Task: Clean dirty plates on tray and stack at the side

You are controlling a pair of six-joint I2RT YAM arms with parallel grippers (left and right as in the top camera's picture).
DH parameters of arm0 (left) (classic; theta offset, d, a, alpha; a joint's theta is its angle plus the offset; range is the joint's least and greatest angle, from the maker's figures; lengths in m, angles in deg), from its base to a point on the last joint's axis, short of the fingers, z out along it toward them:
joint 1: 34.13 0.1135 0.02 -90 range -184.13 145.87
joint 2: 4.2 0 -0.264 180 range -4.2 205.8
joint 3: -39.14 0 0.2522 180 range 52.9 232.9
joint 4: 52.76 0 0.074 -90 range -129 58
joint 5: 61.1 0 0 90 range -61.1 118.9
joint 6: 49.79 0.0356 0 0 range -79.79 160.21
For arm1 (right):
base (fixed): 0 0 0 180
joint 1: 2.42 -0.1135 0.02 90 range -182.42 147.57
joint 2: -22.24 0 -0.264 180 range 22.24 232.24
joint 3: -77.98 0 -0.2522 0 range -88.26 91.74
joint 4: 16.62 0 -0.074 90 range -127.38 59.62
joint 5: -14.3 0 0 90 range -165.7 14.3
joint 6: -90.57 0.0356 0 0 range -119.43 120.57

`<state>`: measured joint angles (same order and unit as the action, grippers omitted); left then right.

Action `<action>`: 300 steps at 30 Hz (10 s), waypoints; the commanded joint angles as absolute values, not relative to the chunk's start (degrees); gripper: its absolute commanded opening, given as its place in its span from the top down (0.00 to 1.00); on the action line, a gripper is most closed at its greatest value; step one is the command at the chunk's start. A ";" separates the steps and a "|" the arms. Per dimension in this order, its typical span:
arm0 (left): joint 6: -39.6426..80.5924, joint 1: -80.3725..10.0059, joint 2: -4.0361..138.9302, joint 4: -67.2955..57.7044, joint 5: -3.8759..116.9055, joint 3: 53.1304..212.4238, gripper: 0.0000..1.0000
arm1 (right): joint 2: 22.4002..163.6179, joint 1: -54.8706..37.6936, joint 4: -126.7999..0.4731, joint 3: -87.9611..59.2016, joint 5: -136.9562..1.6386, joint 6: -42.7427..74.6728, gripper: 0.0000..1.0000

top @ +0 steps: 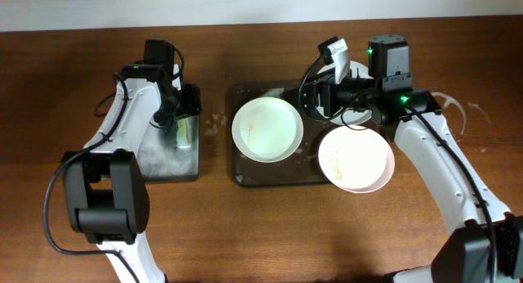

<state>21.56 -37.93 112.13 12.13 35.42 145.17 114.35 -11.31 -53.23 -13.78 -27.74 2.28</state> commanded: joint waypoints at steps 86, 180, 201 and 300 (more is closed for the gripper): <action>12.64 -44.64 110.34 18.62 -12.99 137.06 0.99 | 114.51 -12.16 -53.73 -12.62 -28.33 2.50 0.06; 4.84 -40.57 112.31 8.57 16.47 136.10 0.42 | 114.51 -12.18 -54.15 -12.62 -29.84 2.50 0.05; 7.94 -40.44 113.77 8.57 12.80 136.10 0.90 | 114.51 -12.16 -53.93 -12.62 -29.88 2.50 0.05; 27.94 -43.35 98.93 11.59 38.99 144.89 1.00 | 141.67 -15.97 -56.77 -13.47 -51.50 24.75 0.96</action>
<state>26.06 -41.38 99.94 13.68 32.08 144.21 140.49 -15.22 -56.11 -13.67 -50.32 25.82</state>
